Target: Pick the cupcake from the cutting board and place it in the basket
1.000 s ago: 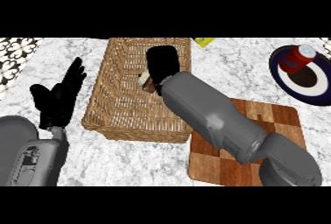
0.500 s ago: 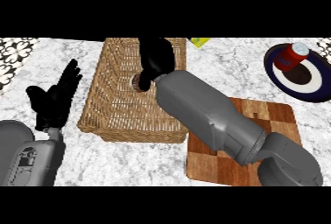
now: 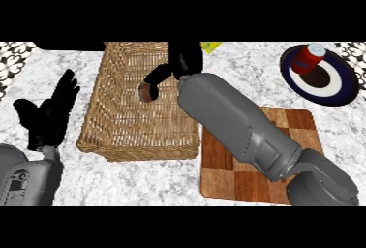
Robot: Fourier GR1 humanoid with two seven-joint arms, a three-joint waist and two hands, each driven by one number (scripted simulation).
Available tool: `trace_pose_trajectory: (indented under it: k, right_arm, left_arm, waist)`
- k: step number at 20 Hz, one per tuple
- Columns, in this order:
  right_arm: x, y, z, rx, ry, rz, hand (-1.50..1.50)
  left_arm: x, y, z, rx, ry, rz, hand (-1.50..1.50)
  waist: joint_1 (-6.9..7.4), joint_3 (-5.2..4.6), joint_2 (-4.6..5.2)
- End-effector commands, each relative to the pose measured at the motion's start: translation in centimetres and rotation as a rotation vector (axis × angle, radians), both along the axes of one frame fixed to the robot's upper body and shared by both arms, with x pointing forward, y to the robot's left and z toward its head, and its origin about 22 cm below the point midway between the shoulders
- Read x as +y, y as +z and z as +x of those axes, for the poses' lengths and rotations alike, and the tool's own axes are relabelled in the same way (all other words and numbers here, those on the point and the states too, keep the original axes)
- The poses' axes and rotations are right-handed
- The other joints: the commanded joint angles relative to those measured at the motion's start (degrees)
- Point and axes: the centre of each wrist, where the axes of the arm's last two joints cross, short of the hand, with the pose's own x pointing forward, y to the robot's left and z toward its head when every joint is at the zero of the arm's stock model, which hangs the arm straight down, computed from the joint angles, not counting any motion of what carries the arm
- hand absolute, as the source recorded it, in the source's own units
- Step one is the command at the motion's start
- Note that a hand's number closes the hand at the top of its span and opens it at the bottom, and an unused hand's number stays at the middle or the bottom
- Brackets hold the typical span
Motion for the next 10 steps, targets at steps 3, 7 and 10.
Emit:
trace_pose_trajectory:
  k: [3,7,10]
  right_arm:
    - [-5.2,-1.5,1.3,0.026,-0.025,0.166,-1.50]
    - [-8.5,-2.4,0.6,0.044,0.041,0.169,-1.50]
    - [-10.8,-3.9,0.0,0.020,0.047,0.200,-1.50]
  left_arm:
    - [2.2,-0.5,-0.9,0.005,0.024,-0.003,0.00]
    - [0.2,-1.0,-1.5,0.024,0.050,0.006,0.00]
    - [-0.2,-1.4,-1.7,0.019,0.042,-0.002,0.00]
  waist:
    - [-1.61,0.00,-0.34]
    - [-2.42,0.02,-0.76]
    - [-2.46,0.02,-0.67]
